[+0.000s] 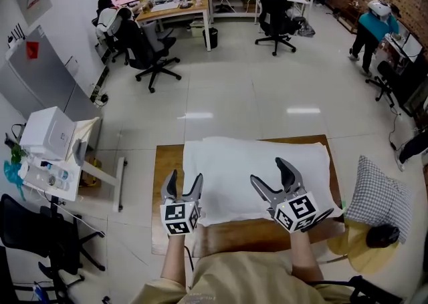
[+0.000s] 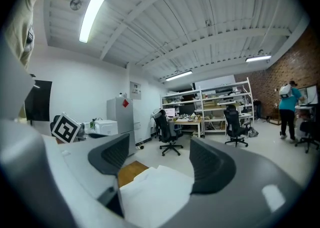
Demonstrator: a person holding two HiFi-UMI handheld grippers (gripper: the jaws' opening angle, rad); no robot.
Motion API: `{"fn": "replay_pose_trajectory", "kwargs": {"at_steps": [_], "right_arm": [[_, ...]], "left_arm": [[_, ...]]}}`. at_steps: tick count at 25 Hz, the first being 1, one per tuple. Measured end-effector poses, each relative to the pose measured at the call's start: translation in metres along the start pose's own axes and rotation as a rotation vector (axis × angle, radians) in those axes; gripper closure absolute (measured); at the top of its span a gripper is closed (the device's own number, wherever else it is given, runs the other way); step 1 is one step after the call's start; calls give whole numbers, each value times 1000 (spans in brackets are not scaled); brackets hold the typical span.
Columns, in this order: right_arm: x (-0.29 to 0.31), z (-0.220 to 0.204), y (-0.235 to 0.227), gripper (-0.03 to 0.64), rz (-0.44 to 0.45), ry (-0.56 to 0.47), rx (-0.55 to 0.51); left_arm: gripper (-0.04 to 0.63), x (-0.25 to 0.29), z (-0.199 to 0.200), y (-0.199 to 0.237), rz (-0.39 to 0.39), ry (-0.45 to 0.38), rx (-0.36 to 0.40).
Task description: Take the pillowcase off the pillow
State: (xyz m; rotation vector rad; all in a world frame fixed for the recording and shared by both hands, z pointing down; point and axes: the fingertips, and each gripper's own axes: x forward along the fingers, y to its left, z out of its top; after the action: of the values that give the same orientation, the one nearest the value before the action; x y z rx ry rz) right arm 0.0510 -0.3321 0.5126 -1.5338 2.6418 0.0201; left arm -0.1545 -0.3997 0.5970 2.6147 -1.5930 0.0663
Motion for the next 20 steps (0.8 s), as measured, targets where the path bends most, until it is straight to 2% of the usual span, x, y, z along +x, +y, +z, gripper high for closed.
{"fn": "replay_pose_trajectory", "kwargs": {"at_steps": [5,12,16,20], "right_arm": [[10,-9,-22,249,9,26,24],[25,-32,-26,249,33,96,31],[45,-83,-21,249,97,254,-33],[78,-166,-6,250,213,480,-153]], "left_arm": [[255,24,-27,5,-3,86,-3],[255,38,-78,17,-37,218,-80],[255,38,-94,18,-31,257,-112],[255,35,-93,14,-32,251,-146]]}}
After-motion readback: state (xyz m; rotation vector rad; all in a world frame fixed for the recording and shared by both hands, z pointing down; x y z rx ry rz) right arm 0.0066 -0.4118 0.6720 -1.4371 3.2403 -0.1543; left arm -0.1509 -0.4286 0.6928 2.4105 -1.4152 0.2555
